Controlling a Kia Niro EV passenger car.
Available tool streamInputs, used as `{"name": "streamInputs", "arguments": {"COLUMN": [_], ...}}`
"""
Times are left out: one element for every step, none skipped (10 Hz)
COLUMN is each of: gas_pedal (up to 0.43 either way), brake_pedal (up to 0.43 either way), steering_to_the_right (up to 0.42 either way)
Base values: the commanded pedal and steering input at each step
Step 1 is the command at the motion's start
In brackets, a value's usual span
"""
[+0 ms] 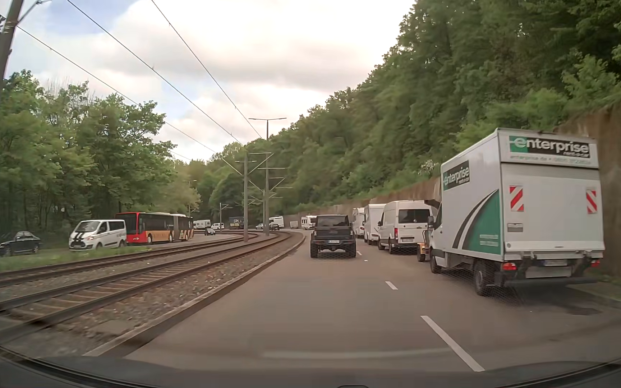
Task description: Follow the waypoints while adhering to traffic rules and regulations
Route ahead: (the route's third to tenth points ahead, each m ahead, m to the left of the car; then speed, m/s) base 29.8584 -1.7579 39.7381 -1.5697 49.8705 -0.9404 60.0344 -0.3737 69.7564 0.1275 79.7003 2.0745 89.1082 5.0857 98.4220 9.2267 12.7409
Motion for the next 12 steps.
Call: {"name": "streamInputs", "arguments": {"gas_pedal": [0.008,0.000,0.000,0.000,0.000,0.000,0.000,0.000,0.000,0.000,0.000,0.000], "brake_pedal": [0.000,0.000,0.000,0.000,0.000,0.000,0.000,0.000,0.000,0.000,0.000,0.000], "steering_to_the_right": [0.008,0.006,0.004,0.004,0.004,0.004,0.004,0.003,0.003,0.001,0.001,0.001]}}
